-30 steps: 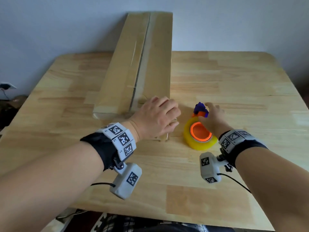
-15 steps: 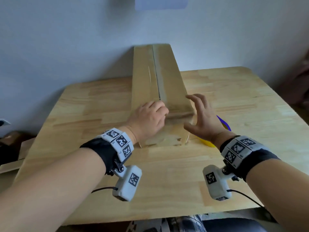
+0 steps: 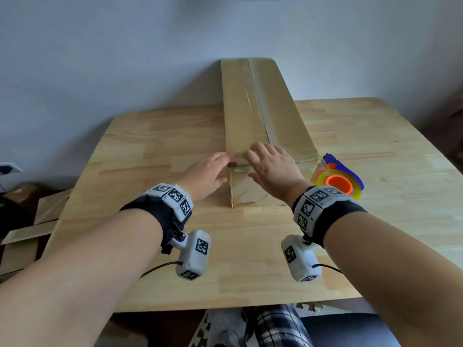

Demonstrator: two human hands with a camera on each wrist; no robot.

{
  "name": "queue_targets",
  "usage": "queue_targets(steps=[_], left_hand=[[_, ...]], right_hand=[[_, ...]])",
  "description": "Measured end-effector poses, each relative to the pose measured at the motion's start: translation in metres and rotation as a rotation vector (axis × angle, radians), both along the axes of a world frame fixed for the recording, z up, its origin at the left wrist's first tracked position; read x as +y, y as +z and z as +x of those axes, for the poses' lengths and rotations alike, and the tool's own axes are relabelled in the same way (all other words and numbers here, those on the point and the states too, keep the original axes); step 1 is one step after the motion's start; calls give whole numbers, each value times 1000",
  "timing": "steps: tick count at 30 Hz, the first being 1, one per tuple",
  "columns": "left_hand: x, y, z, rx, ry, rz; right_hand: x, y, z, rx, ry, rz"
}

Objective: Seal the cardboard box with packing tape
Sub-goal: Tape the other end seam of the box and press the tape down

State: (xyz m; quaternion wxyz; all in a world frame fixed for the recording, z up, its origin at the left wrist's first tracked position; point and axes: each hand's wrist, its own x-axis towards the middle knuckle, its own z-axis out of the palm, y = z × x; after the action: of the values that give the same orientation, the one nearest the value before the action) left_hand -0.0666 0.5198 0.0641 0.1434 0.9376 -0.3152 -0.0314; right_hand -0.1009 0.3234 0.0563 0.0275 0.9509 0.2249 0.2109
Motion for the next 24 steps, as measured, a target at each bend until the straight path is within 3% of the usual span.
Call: queue_targets(steps=[4, 13, 19, 24], left_hand=[[5, -3, 5, -18, -6, -34], [-5, -19, 17, -65, -48, -237], [1, -34, 18, -248, -126, -215], [-4, -38, 18, -248, -110, -196]], right_hand=[[16, -9, 9, -60, 60, 21], [18, -24, 11, -181, 67, 290], [17, -24, 12, -147, 31, 382], [16, -22, 13, -147, 35, 388]])
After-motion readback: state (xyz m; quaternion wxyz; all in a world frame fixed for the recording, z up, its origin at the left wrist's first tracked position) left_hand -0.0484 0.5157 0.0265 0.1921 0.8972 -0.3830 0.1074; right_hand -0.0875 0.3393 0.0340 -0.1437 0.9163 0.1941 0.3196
